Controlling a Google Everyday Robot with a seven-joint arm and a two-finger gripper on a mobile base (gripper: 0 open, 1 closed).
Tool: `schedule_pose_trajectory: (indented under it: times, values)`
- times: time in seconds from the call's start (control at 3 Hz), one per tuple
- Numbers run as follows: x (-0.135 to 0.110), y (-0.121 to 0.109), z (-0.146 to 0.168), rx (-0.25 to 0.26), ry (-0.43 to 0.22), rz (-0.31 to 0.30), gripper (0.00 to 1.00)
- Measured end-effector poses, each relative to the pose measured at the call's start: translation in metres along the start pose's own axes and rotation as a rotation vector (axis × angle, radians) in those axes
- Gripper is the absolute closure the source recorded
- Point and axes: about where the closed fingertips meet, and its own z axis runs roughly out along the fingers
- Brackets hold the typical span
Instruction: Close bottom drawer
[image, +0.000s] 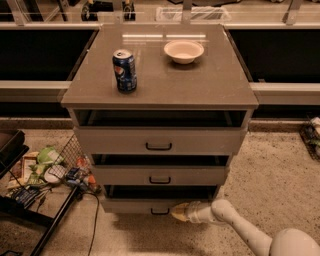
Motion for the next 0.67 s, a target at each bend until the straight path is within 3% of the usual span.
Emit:
schedule_pose_trajectory:
  times: [0.67]
  values:
    - [0.0000, 0.0044, 0.0048, -0.009, -0.001, 0.001, 0.31]
